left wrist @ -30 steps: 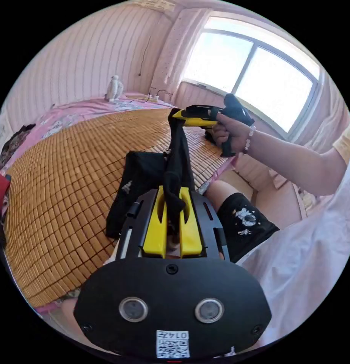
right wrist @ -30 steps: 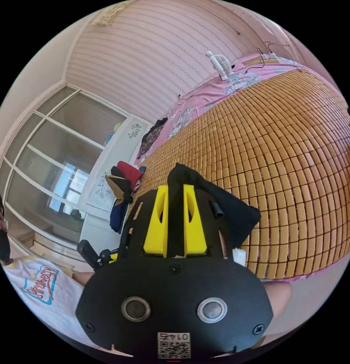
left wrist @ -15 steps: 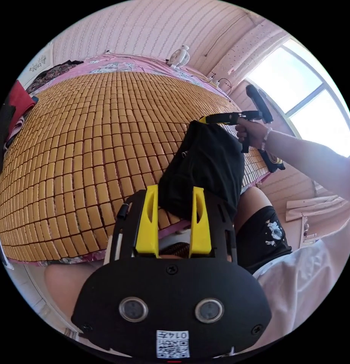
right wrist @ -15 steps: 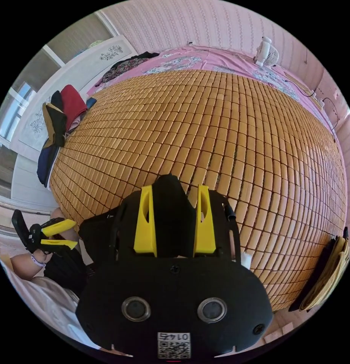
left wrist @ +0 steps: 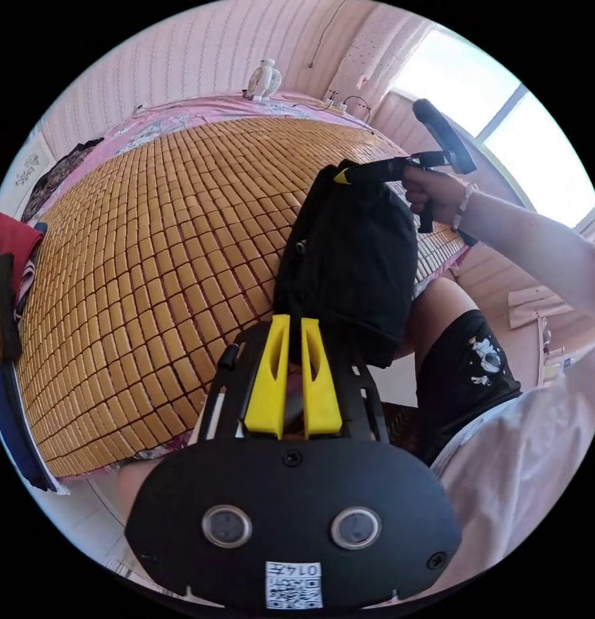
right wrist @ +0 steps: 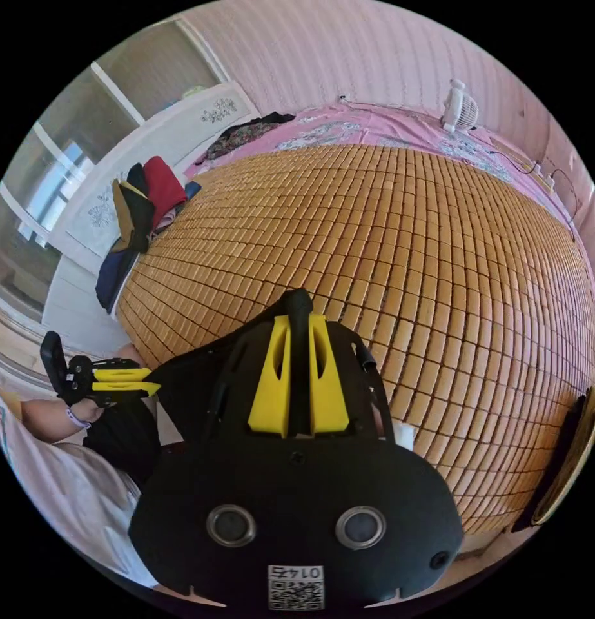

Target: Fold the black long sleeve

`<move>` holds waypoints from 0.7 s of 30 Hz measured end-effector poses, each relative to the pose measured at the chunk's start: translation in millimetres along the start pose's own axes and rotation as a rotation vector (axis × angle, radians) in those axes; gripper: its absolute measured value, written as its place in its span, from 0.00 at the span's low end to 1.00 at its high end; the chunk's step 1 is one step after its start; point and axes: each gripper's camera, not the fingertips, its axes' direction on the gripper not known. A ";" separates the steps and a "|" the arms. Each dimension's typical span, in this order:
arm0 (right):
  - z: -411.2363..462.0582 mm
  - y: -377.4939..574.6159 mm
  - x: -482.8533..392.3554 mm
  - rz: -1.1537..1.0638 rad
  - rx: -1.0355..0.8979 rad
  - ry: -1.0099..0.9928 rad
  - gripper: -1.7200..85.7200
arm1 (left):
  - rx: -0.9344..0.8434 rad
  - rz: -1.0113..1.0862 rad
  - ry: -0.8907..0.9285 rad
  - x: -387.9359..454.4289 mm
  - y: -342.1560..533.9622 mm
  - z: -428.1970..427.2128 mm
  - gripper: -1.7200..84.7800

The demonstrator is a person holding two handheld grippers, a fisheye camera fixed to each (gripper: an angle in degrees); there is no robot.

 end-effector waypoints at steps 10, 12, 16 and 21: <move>-149.3 207.1 17.5 0.281 0.522 -0.054 0.06 | 0.137 0.315 0.185 75.4 8.0 -98.3 0.03; -172.2 240.4 20.5 0.335 0.604 -0.028 0.06 | 0.166 0.432 0.234 101.8 -4.2 -112.9 0.03; -241.3 277.7 28.3 0.332 0.691 0.113 0.06 | 0.198 0.591 0.345 145.2 -38.3 -125.8 0.03; -347.0 243.7 75.3 0.324 0.603 0.309 0.08 | 0.327 0.740 0.513 220.6 -141.4 -135.7 0.06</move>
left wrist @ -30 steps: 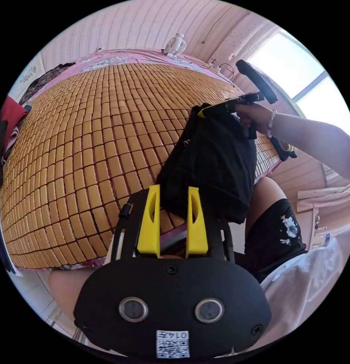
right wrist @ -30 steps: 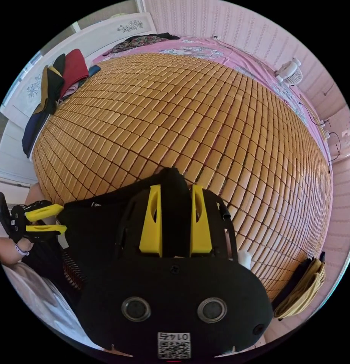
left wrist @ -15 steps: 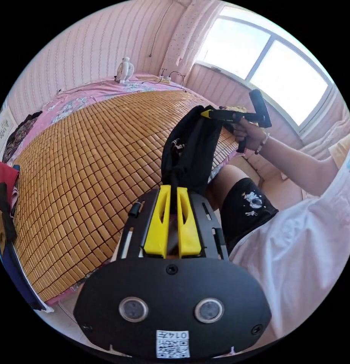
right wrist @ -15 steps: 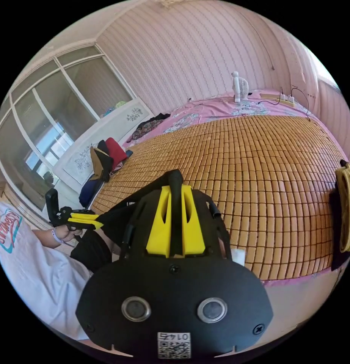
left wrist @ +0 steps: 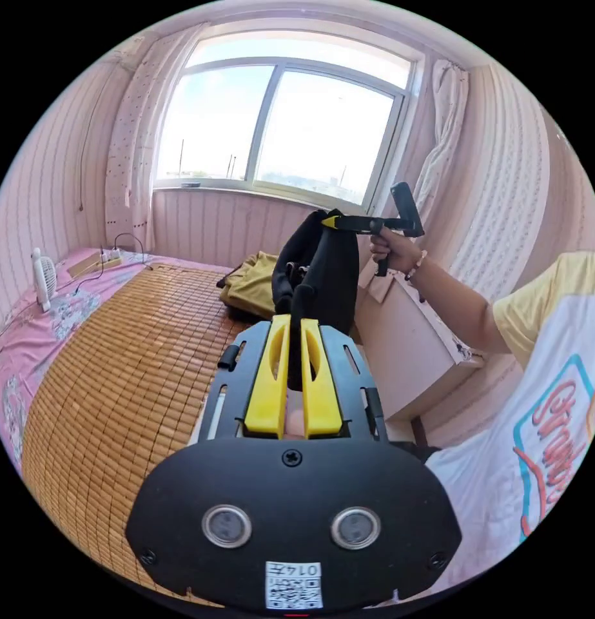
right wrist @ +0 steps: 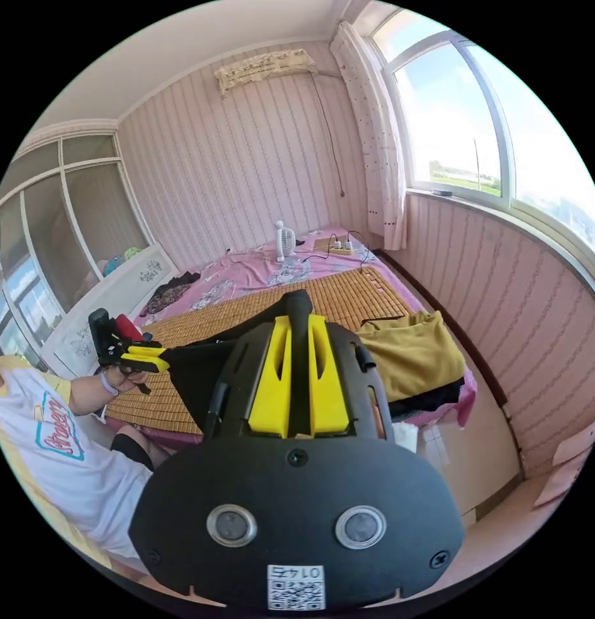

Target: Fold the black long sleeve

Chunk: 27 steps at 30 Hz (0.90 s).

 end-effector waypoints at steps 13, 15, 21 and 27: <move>109.5 66.1 20.3 0.088 0.071 0.472 0.10 | -0.178 -0.224 -0.210 -79.7 57.3 -12.0 0.06; 116.5 139.8 -19.3 0.049 0.057 0.517 0.04 | -0.241 -0.268 -0.317 -48.6 137.0 -59.4 0.02; 126.1 291.9 -118.8 0.138 -0.198 0.471 0.01 | -0.230 -0.627 -0.513 39.7 270.5 -177.1 0.01; 176.7 256.3 -219.0 -0.223 -0.206 0.135 0.02 | -0.096 -0.729 -0.660 94.6 329.0 -257.2 0.01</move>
